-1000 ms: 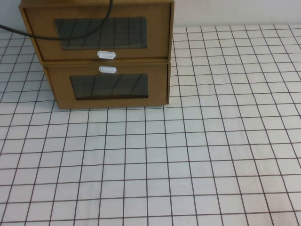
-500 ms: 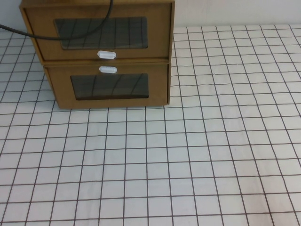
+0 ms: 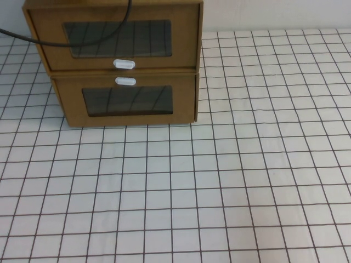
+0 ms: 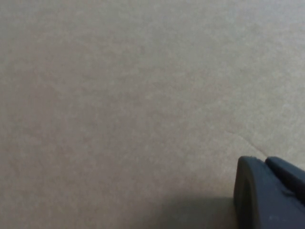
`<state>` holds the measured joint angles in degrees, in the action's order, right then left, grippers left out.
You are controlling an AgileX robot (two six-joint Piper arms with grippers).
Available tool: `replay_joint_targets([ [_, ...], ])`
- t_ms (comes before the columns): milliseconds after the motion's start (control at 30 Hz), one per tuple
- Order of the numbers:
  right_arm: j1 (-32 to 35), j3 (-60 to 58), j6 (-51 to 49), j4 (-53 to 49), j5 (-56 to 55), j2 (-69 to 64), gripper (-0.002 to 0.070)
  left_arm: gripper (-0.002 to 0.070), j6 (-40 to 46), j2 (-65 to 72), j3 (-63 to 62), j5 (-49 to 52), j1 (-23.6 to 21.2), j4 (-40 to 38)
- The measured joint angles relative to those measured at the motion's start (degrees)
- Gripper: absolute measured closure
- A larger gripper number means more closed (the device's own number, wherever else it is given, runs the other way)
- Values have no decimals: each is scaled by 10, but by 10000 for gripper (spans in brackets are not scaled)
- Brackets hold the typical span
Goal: Open the shoe box
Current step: 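Pull the top drawer of the cardboard box fully open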
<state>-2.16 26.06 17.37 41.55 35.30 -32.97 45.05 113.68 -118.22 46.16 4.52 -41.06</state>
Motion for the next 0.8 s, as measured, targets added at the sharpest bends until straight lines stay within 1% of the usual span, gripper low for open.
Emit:
replay_joint_targets([
  [133, 0, 75, 64, -5, 52, -112, 689, 677, 0, 0, 0, 0, 0, 0],
  [200, -5, 114, 79, -6, 68, -165, 689, 677, 0, 0, 0, 0, 0, 0],
  [300, -37, 164, 86, -12, 70, -229, 689, 677, 0, 0, 0, 0, 0, 0],
  [400, -91, 215, 85, -32, 58, -288, 689, 677, 0, 0, 0, 0, 0, 0],
  [500, -161, 277, 63, -76, 49, -352, 689, 677, 0, 0, 0, 0, 0, 0],
  [700, -301, 397, -36, -238, 40, -472, 689, 677, 0, 0, 0, 1, 0, 0],
  [800, -370, 461, -92, -346, 40, -535, 689, 678, 0, 0, 0, 1, 0, 0],
])
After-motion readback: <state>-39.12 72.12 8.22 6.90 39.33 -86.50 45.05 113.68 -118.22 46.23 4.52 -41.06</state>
